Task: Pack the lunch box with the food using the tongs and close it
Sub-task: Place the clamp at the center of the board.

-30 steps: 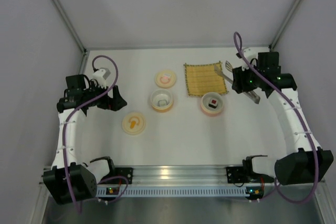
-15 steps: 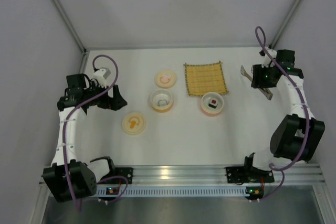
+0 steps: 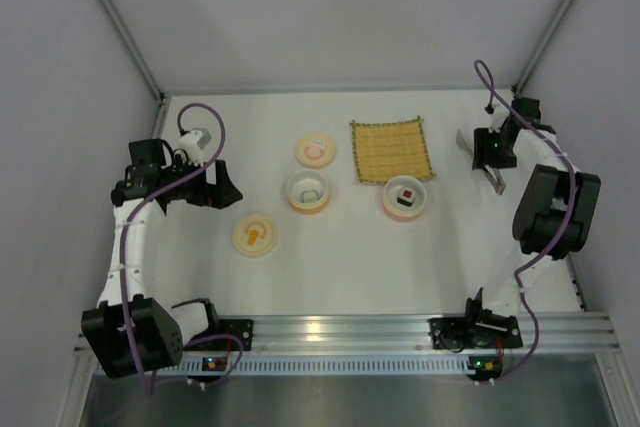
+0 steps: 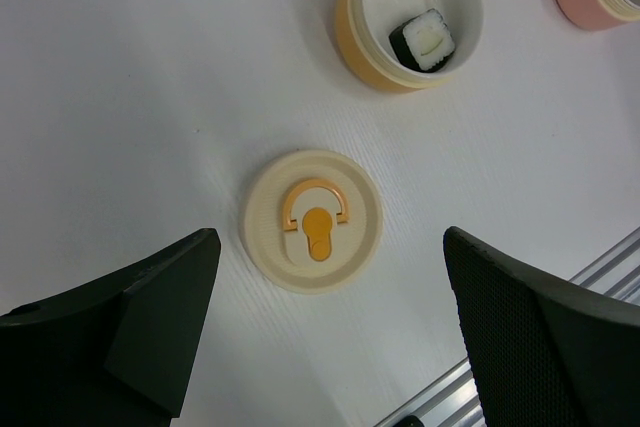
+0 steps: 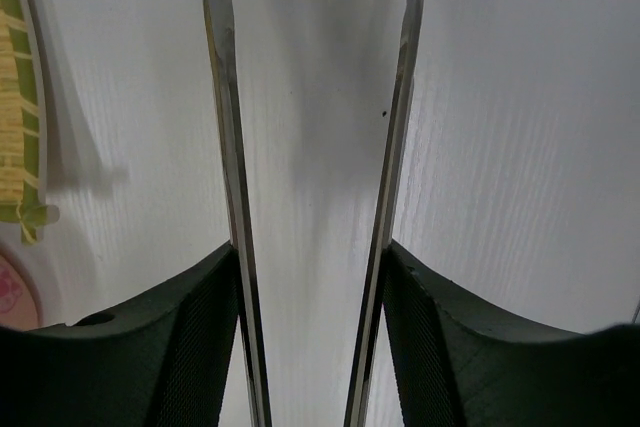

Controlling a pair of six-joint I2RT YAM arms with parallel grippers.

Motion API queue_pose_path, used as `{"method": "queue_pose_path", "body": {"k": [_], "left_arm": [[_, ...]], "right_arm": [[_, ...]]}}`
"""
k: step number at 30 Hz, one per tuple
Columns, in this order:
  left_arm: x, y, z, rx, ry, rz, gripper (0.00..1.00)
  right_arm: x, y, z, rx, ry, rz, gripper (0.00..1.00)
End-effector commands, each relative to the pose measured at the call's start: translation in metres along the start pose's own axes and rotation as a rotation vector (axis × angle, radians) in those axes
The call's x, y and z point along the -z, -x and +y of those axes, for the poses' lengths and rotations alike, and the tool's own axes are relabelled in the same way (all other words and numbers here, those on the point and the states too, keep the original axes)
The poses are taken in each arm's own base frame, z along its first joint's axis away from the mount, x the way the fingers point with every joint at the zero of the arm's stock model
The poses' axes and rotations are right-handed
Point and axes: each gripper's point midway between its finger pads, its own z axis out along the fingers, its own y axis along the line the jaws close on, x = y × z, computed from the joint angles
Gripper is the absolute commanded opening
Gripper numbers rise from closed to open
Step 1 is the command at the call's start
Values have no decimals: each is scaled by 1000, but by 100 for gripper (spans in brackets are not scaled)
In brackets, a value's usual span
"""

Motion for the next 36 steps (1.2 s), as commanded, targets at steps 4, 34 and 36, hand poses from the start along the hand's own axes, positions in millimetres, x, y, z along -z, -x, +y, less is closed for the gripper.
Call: {"method": "queue_pose_path", "body": {"k": [4,34,36], "left_arm": [[4,11,3,-41,16,-37,98],[-6,-57,24,-107,-68,344,83],[-14,-46,28,-97,-78,322,78]], "right_arm": [[-9,34,-22,33,-47,-69,61],[140,57,121,390,433,-374,99],[156,47,172,511,522,-406,100]]}}
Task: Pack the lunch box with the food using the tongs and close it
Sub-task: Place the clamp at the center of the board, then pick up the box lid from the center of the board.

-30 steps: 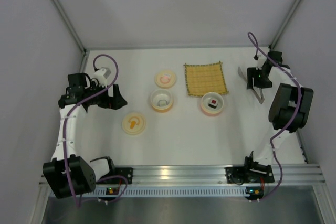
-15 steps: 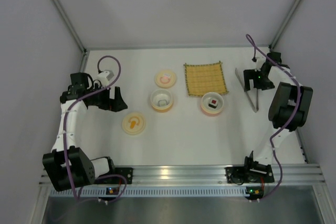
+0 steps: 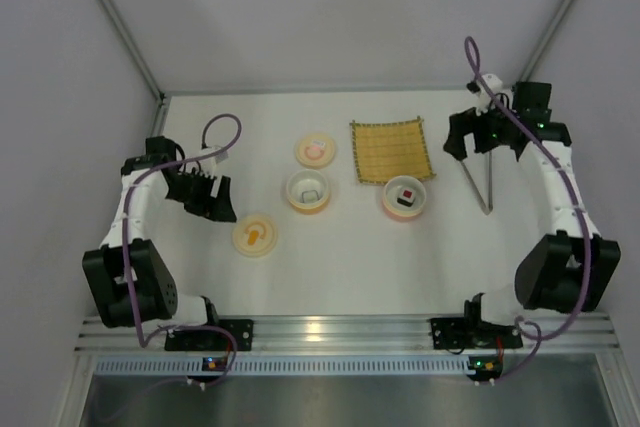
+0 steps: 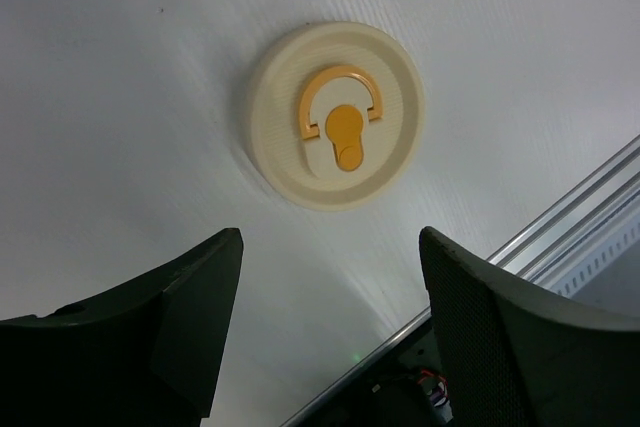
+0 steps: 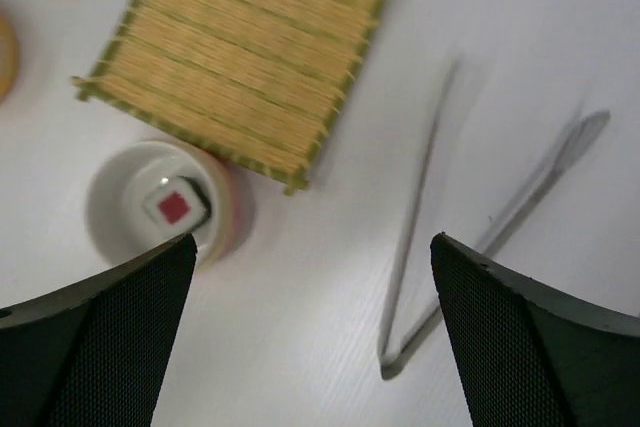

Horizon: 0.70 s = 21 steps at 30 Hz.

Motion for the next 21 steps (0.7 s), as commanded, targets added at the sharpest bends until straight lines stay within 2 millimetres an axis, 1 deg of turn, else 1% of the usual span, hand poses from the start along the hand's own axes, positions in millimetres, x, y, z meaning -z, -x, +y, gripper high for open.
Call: {"method": "queue_pose_path", "body": {"k": [1,2,3,4,5,6,7,8,9,10,12,14,15,16,17,18,20,21], "left_arm": [[-3,17,10,-10,-21,-10,76],[-6,20,12,-1,-28,-14,71],[-10,23,13,5,-35,-18,68],[-17,25,18,10,-41,-12,65],[-21,25,21,11,-38,-2,60],[-26,24,24,7,-34,11,58],[-30,24,28,3,-25,18,56],[-37,23,36,1,-11,30,53],[-40,24,39,-4,-10,32,49],[-44,24,40,-5,-13,38,47],[-52,21,43,-7,-17,69,45],[-58,19,42,-12,-25,84,45],[-63,18,40,-14,-35,96,45],[-65,17,39,-9,-40,100,45],[-68,16,38,-5,-46,106,45],[-71,15,37,-4,-52,111,45],[-78,10,36,14,-59,130,45],[-81,8,36,11,-52,142,45]], "right_arm": [[20,27,116,236,277,-136,99],[20,30,132,278,286,-153,99],[20,30,165,299,347,-159,98],[24,25,179,298,369,-170,98],[24,31,190,306,381,-206,98],[24,31,210,281,416,-209,97],[25,25,219,266,428,-219,96],[26,37,226,276,435,-290,94],[28,37,242,260,470,-310,93],[27,32,249,261,484,-321,93],[28,33,267,269,545,-330,88],[21,27,276,263,584,-318,86],[19,24,285,282,606,-311,84],[11,19,289,289,615,-287,83],[8,17,294,301,623,-277,82],[6,14,304,325,640,-271,80],[0,14,314,337,657,-259,79],[0,14,323,345,676,-259,79]]}}
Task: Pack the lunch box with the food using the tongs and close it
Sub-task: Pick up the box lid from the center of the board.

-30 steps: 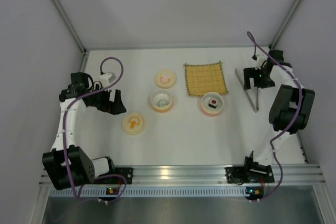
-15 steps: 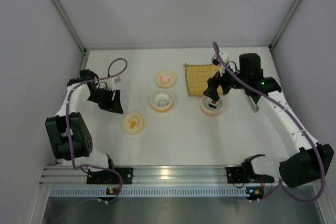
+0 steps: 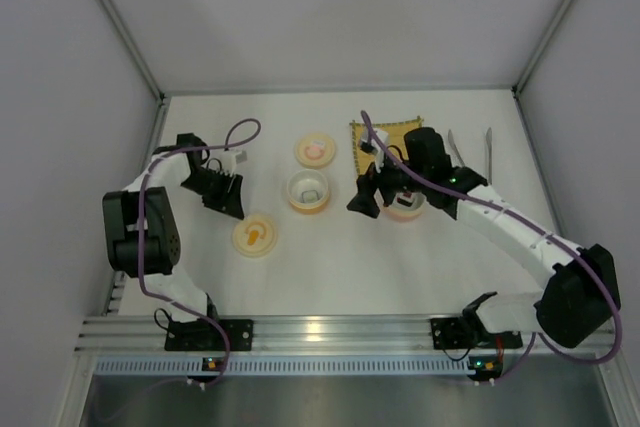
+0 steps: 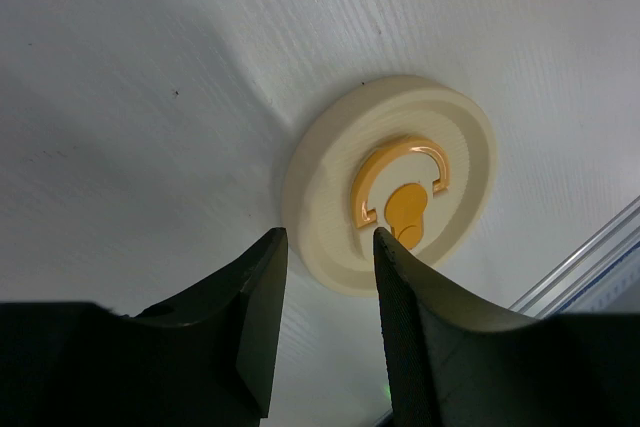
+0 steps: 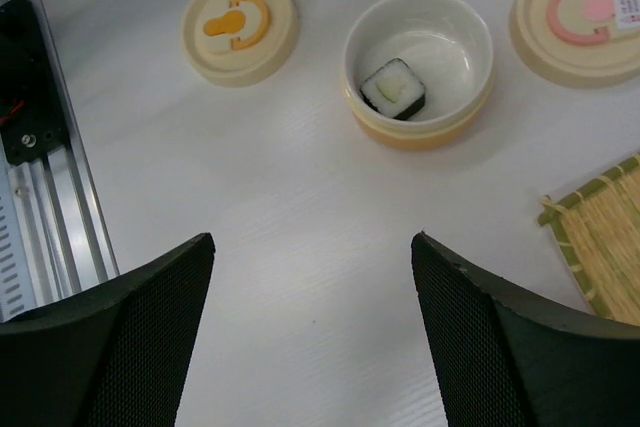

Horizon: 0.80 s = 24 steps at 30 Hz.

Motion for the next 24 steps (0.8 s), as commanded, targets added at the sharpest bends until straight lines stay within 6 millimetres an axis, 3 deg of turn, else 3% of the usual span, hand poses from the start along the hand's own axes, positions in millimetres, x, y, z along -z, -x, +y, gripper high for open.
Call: {"method": "queue_pose_path", "body": {"k": [1,6,11,19,24], "left_arm": [[-10,6,4,-23,16,-9,45],[-19,-5,6,-32,39,33,45],[-18,-15,13,-9,83,83,42],[-12,-35,17,12,128,167,38],[-19,-36,8,10,48,203,29]], "right_arm": [[-21,34,18,84,61,-91,79],[-47,35,38,147,83,-98,79],[-68,27,41,176,55,-85,76],[-95,37,50,244,69,-167,72],[-114,48,55,175,113,-237,64]]}}
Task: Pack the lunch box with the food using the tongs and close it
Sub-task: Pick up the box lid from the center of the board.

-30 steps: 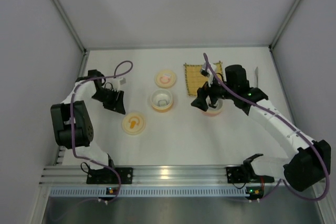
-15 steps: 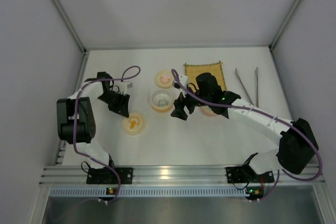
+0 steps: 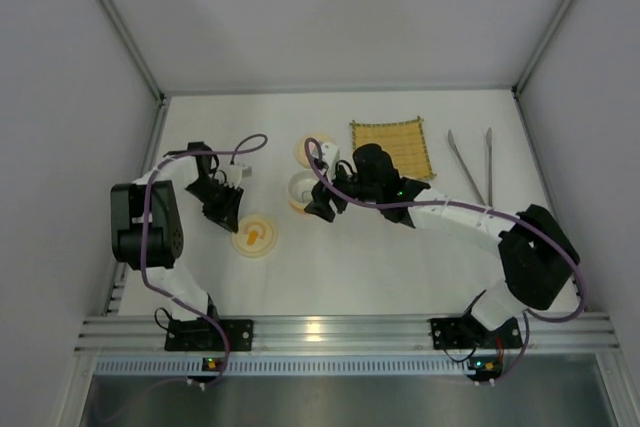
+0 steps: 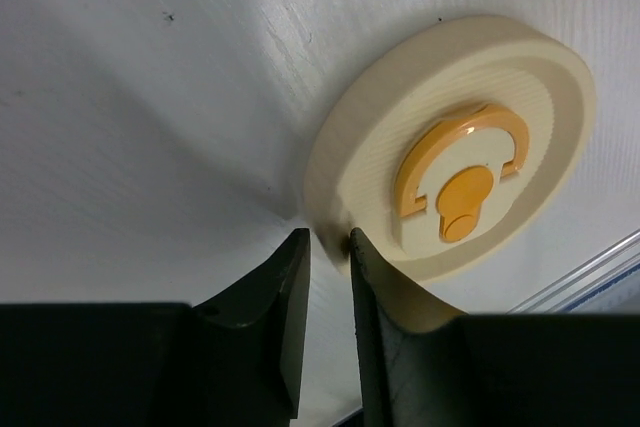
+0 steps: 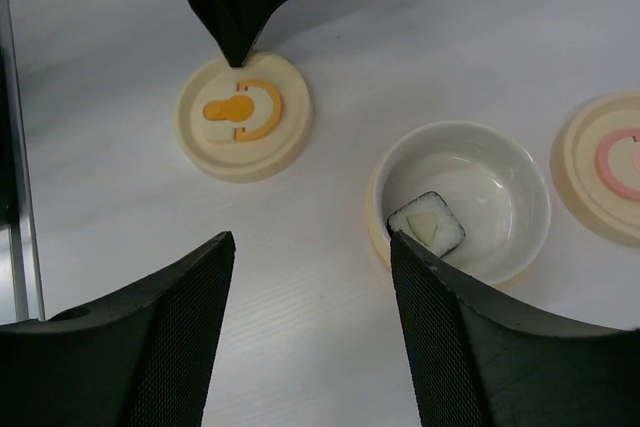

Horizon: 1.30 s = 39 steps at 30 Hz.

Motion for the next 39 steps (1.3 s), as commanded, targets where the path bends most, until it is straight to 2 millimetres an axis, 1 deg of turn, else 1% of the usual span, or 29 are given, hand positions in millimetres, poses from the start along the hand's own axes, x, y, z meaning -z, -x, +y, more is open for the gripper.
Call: {"method": "queue_pose_path", "body": {"k": [1,2,3,5,6,7,8,9,12,14,16,19,22,23,24,26,29,31,32,33,35,36,38,39], "left_arm": [[-3,-2,-8,-27,-62,49,27],[-6,1,-12,-48,-66,56,22],[-7,3,-13,-58,-65,54,20],[-11,9,-15,-70,-62,53,18],[-16,13,-23,-97,-67,63,17],[-16,19,-24,-98,-62,56,16],[-21,20,-26,-99,-68,68,15],[-23,22,-27,-86,-70,70,14],[-27,32,-29,-67,-81,64,10],[-28,33,-31,-64,-86,65,8],[-29,33,-33,-67,-79,65,7],[-30,33,-35,-77,-77,64,5],[-27,31,-37,-83,-76,60,4],[-27,31,-37,-88,-73,59,3],[-27,30,-37,-94,-72,58,3],[-25,28,-38,-95,-74,61,2],[-25,27,-38,-107,-72,59,0],[-25,26,-37,-109,-67,61,0],[-25,26,-38,-110,-70,58,0],[-26,26,-38,-113,-69,57,0],[-25,26,-38,-115,-68,58,0],[-25,26,-38,-115,-68,57,0],[-25,26,-38,-116,-67,55,0],[-24,27,-38,-119,-66,53,0]], "right_arm": [[-21,39,11,11,44,-175,63],[-26,39,15,-23,54,-177,61],[-32,33,16,-35,55,-168,60],[-40,31,19,-90,47,-171,57],[-46,23,24,-105,49,-154,56],[-49,19,26,-120,49,-150,56],[-52,18,26,-147,37,-155,55],[-57,8,31,-165,43,-136,54],[-65,-4,41,-239,36,-130,50],[-69,-10,45,-251,34,-119,49],[-77,-17,52,-262,47,-98,49],[-89,-28,52,-325,50,-61,49],[-98,-36,56,-414,74,-31,51],[-100,-35,57,-427,83,-31,54],[-103,-39,57,-439,87,-21,55],[-107,-39,56,-463,94,-15,59],[-113,-37,55,-473,106,-7,62],[-116,-41,54,-488,103,3,63],[-118,-39,54,-488,105,2,64],[-119,-44,53,-495,97,21,64],[-122,-44,50,-494,85,25,65],[-123,-49,50,-497,78,44,65],[-126,-50,48,-495,67,53,66],[-128,-54,47,-500,62,65,67]]}}
